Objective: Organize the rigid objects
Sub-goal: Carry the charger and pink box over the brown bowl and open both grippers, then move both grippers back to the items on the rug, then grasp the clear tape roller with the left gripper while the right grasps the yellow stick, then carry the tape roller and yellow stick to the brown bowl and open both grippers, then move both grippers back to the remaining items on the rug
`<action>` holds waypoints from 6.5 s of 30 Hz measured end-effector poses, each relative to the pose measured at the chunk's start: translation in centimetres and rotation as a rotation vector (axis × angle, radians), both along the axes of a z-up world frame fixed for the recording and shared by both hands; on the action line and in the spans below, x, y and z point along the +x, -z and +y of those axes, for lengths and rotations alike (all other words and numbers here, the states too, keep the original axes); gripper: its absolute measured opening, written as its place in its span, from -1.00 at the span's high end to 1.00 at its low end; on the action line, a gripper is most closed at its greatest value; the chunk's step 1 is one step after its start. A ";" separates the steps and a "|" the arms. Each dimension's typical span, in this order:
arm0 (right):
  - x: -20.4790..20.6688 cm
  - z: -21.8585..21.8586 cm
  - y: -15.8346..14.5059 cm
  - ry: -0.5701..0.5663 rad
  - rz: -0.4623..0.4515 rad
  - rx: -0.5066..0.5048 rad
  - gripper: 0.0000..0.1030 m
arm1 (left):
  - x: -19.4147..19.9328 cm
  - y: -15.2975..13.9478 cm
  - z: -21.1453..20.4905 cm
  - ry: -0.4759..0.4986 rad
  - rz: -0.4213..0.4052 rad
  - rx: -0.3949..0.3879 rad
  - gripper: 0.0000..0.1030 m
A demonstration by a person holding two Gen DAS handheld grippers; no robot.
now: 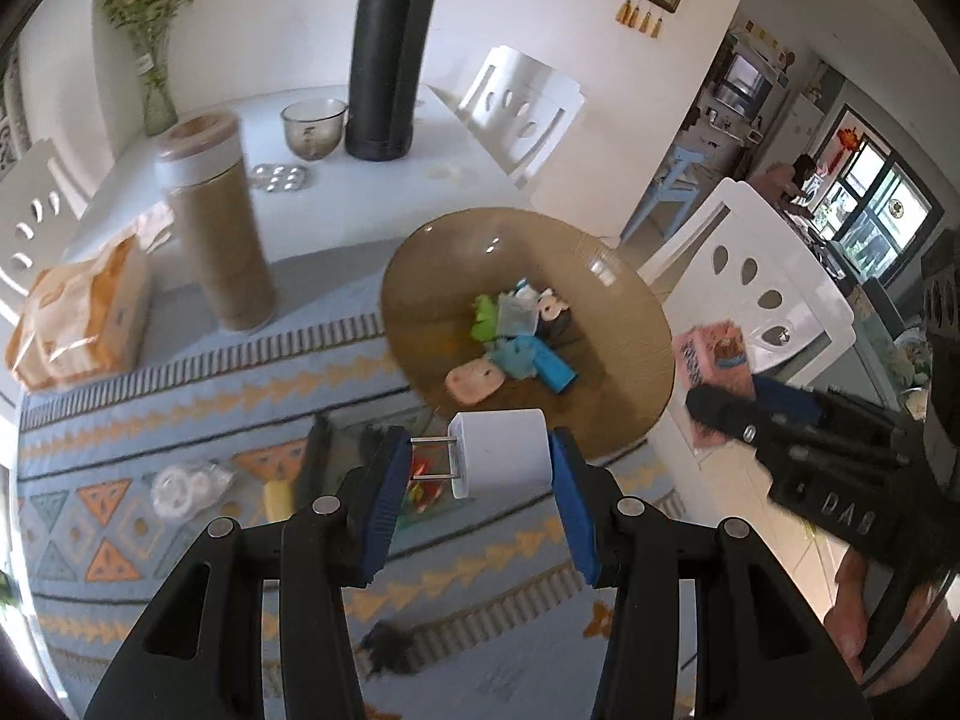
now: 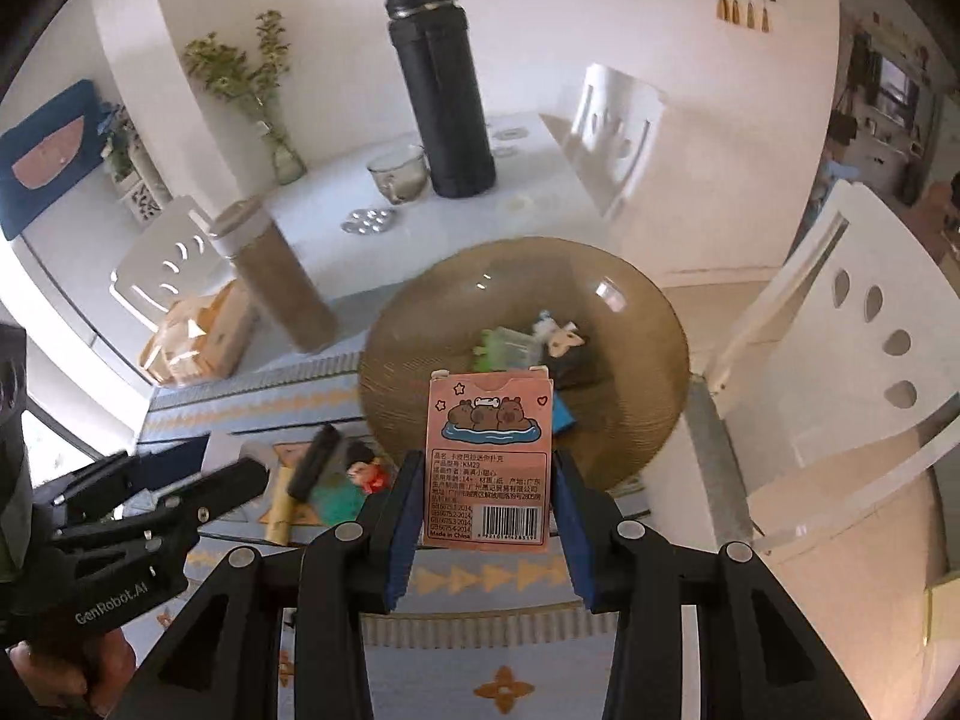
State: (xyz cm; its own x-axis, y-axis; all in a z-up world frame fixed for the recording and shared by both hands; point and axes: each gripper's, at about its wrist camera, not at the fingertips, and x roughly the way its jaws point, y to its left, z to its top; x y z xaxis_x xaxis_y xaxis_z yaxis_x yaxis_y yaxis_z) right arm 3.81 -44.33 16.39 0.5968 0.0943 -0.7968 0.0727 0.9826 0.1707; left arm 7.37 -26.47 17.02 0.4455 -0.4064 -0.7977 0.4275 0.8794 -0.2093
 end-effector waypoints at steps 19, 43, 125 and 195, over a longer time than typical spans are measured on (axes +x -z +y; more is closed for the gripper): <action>6.2 -4.8 4.9 0.079 0.148 -0.002 -0.09 | 4.7 3.1 -6.9 0.042 -0.091 0.118 -0.34; 2.3 6.5 7.3 -0.042 0.251 0.029 -0.24 | -1.0 7.2 20.1 -0.436 0.142 0.137 -0.45; 1.6 28.3 15.7 -0.347 0.254 0.006 0.55 | -1.5 8.5 22.5 -0.050 0.112 0.126 0.12; 2.7 1.2 4.7 -0.002 0.125 0.011 0.51 | 0.8 3.7 6.3 -0.144 0.067 0.051 -0.41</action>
